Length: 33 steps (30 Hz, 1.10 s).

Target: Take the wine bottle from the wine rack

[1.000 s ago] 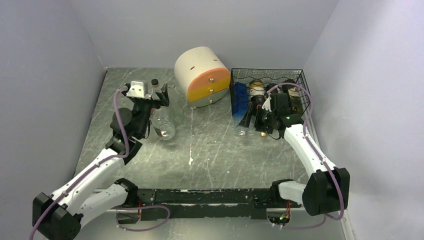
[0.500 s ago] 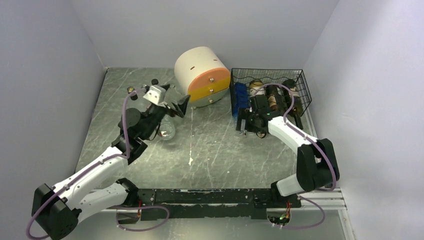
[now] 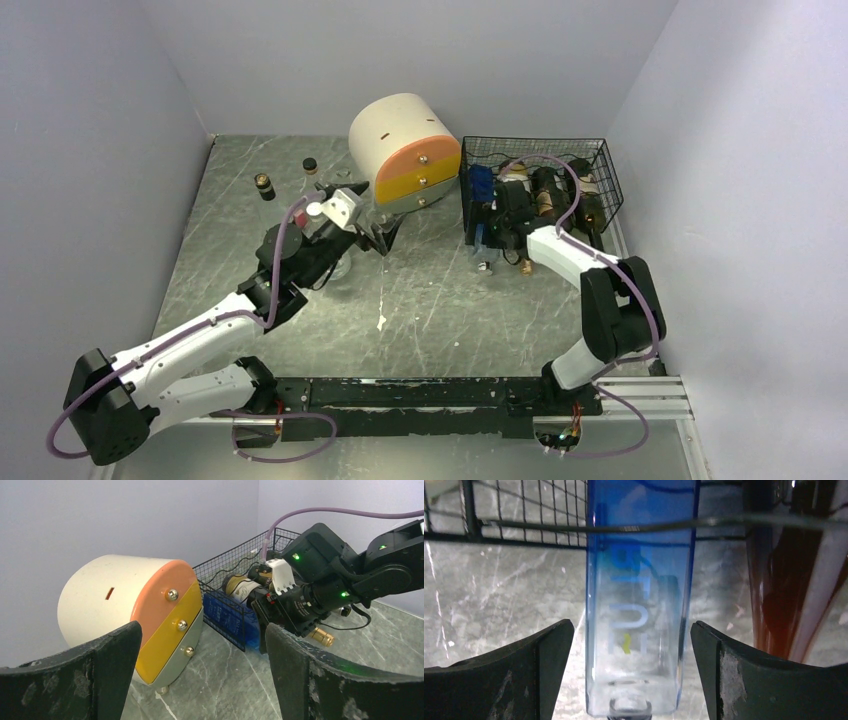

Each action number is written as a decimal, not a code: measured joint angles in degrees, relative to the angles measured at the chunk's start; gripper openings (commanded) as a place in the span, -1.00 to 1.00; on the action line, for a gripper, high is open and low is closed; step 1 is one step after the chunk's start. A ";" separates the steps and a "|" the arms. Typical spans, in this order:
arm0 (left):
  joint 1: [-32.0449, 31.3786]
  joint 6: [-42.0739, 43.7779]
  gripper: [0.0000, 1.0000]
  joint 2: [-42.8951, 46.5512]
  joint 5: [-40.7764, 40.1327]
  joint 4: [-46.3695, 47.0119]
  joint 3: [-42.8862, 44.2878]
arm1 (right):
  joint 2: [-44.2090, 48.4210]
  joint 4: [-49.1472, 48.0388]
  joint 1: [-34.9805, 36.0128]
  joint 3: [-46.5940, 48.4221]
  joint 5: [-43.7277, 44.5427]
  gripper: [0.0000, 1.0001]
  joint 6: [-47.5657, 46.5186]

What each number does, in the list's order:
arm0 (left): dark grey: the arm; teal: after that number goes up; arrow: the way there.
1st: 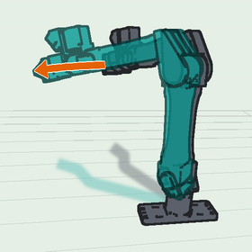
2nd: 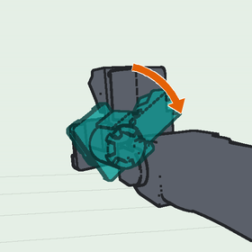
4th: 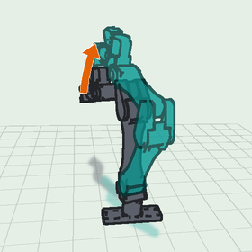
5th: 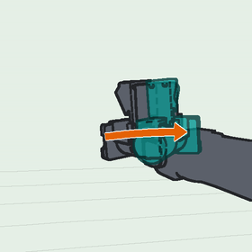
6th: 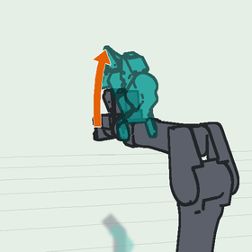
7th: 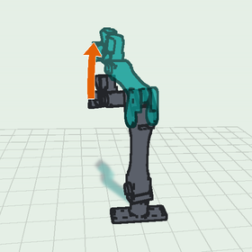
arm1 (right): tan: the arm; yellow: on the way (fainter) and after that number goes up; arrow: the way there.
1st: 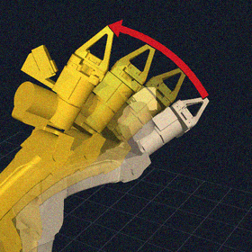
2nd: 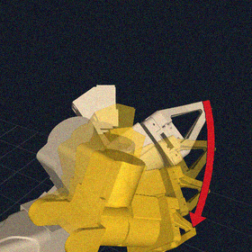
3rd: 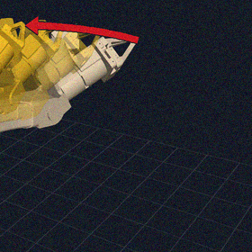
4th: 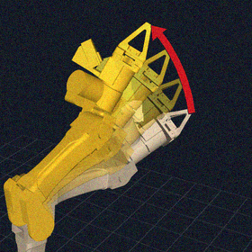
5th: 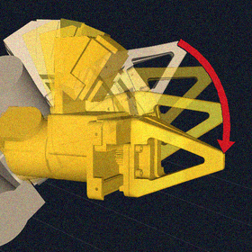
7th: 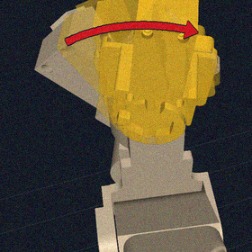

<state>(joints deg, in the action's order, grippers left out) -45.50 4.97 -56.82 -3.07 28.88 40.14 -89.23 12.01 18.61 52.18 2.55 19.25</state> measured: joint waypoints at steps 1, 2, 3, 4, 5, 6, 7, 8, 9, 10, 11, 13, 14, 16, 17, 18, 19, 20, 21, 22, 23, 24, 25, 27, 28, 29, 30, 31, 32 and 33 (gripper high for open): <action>-0.11 0.37 0.94 -0.02 -0.02 0.00 0.00 | -0.57 -0.76 0.00 0.33 0.04 0.83 0.02; -0.22 0.74 0.93 -0.02 -0.04 0.00 0.00 | -1.29 -1.62 0.00 0.66 0.11 0.81 0.07; -0.33 1.09 0.93 -0.02 -0.07 0.00 0.00 | -1.97 -2.34 0.00 0.98 0.37 0.77 0.20; -0.44 1.53 0.93 -0.02 -0.07 0.00 0.00 | -2.64 -2.84 0.00 1.27 0.59 0.73 0.31; -0.52 1.88 0.93 -0.02 -0.07 0.00 0.00 | -3.10 -3.23 0.00 1.42 0.74 0.69 0.42; -0.59 2.25 0.93 -0.02 -0.11 0.00 0.00 | -3.56 -3.80 0.00 1.51 0.90 0.64 0.66; -0.63 2.60 0.93 -0.02 -0.13 0.00 0.00 | -3.87 -4.17 0.00 1.51 0.92 0.60 0.83; -0.72 2.93 0.93 -0.02 -0.15 0.00 0.00 | -4.00 -4.48 0.00 1.51 0.92 0.57 1.09; -0.81 3.21 0.93 -0.02 -0.17 -0.02 0.00 | -4.04 -4.87 0.00 1.49 0.90 0.54 1.18; -0.90 3.50 0.93 -0.02 -0.17 -0.04 0.00 | -4.02 -5.29 0.00 1.42 0.92 0.49 1.38; -0.98 3.82 0.93 -0.02 -0.17 -0.07 0.00 | -3.91 -5.77 0.00 1.03 0.92 0.43 1.53; -1.20 4.31 0.93 -0.02 -0.22 -0.15 0.00 | -3.58 -7.02 -0.07 -0.07 0.94 0.30 1.70; -1.33 4.72 0.93 -0.02 -0.22 -0.22 0.00 | -3.34 -7.78 -0.11 -0.81 1.11 0.22 1.73; -1.44 4.90 0.93 -0.02 -0.22 -0.24 0.00 | -2.91 -8.94 -0.22 -1.77 1.05 -0.06 2.12; -1.51 4.98 0.93 -0.02 -0.22 -0.26 0.00 | -2.71 -9.40 -0.28 -2.16 1.11 -0.15 2.47; -1.60 5.14 0.94 -0.02 -0.24 -0.28 0.00 | -2.56 -9.66 -0.39 -2.45 1.07 -0.22 2.97; -1.68 5.18 0.95 -0.02 -0.26 -0.37 0.00 | -2.36 -10.10 -0.48 -2.78 0.72 -0.26 2.91; -1.75 5.33 0.96 -0.02 -0.31 -0.48 0.00 | -2.16 -10.51 -0.50 -3.15 0.52 -0.28 3.02; -1.86 5.51 0.96 -0.02 -0.37 -0.55 0.00 | -1.73 -10.78 -0.50 -3.65 0.35 -0.30 3.13; -1.95 5.66 0.96 -0.02 -0.46 -0.68 0.00 | -1.14 -10.88 -0.50 -4.28 0.20 -0.32 3.26; -2.03 5.79 0.96 0.00 -0.57 -0.74 0.00 | -0.17 -10.75 -0.48 -5.11 -0.11 -0.35 3.50; -2.10 5.90 0.96 0.00 -0.68 -0.81 0.00 | 1.03 -10.32 -0.48 -6.01 -0.48 -0.38 3.76; -2.14 6.01 0.96 0.00 -0.76 -0.87 0.00 | 2.19 -9.81 -0.46 -6.86 -0.83 -0.41 4.07; -2.25 6.19 0.96 0.00 -0.81 -0.87 0.00 | 5.73 -7.96 -0.26 -9.25 -1.70 -0.46 4.87; -2.32 6.21 0.96 0.00 -0.81 -0.87 0.00 | 7.76 -6.84 -0.20 -10.34 -2.16 -0.50 5.29; -2.34 6.21 0.97 -0.02 -0.81 -0.87 0.00 | 9.79 -5.62 -0.20 -11.34 -2.64 -0.55 5.75; -2.36 6.19 0.97 -0.02 -0.81 -0.90 0.00 | 11.47 -4.55 -0.15 -11.98 -3.04 -0.59 6.12; -2.40 6.19 0.97 -0.02 -0.81 -0.90 0.00 | 13.42 -3.21 -0.11 -12.63 -3.45 -0.64 6.56; -2.45 6.19 0.97 -0.07 -0.81 -0.90 0.00 | 15.32 -1.75 -0.11 -13.14 -3.93 -0.68 6.97; -2.54 6.19 0.97 -0.11 -0.81 -0.87 0.00 | 16.92 -0.13 -0.11 -13.33 -4.35 -0.71 7.54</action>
<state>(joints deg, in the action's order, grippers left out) -48.03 11.16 -56.93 -3.88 28.01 40.14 -72.31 11.88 18.50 38.85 -1.80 26.79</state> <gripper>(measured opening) 0.985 0.637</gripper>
